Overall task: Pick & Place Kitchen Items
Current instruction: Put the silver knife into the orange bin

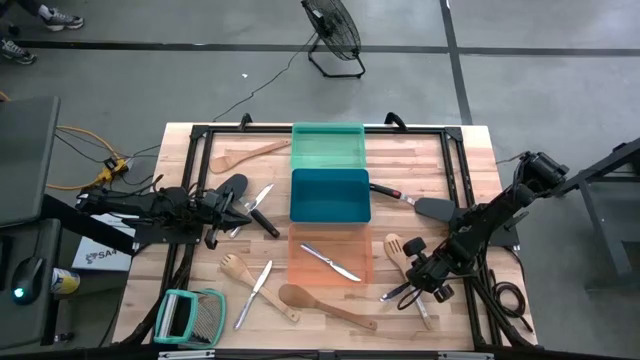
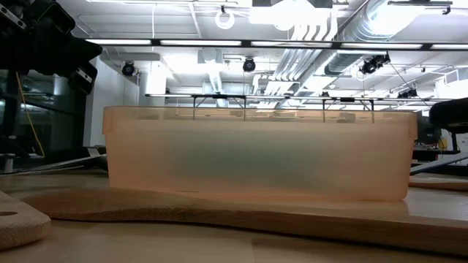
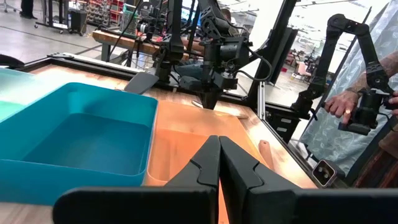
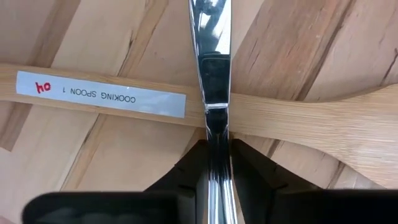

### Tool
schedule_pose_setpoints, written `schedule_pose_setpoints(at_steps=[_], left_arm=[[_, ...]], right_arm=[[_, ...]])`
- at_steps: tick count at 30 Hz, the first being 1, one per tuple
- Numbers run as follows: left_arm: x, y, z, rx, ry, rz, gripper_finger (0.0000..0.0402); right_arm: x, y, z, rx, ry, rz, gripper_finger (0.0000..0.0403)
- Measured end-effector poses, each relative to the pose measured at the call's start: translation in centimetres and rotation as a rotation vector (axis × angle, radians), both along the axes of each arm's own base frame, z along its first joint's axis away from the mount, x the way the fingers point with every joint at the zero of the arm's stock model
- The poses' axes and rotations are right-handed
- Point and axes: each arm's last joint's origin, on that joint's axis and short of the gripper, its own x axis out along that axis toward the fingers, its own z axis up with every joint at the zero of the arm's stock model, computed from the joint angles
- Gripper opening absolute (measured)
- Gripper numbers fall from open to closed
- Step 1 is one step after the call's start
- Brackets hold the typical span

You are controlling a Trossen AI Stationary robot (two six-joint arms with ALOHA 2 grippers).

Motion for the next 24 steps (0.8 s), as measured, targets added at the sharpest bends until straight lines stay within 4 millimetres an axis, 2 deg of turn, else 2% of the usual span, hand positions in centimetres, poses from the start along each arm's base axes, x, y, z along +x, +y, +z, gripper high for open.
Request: schedule_pose_setpoints(at_steps=[5, 15, 24], left_arm=[[0.0, 0.0, 0.0, 0.000, 0.001, 0.000, 0.0000], [0.0, 0.0, 0.0, 0.000, 0.000, 0.000, 0.0000], [0.0, 0.0, 0.0, 0.000, 0.000, 0.000, 0.0000]], right_arm=[[0.0, 0.0, 0.0, 0.013, 0.015, -0.041, 0.0031], [-0.1, 0.1, 0.0, 0.048, 0.044, -0.060, 0.0030], [-0.4, 0.2, 1.8, 0.111, 0.074, -0.050, 0.0030]])
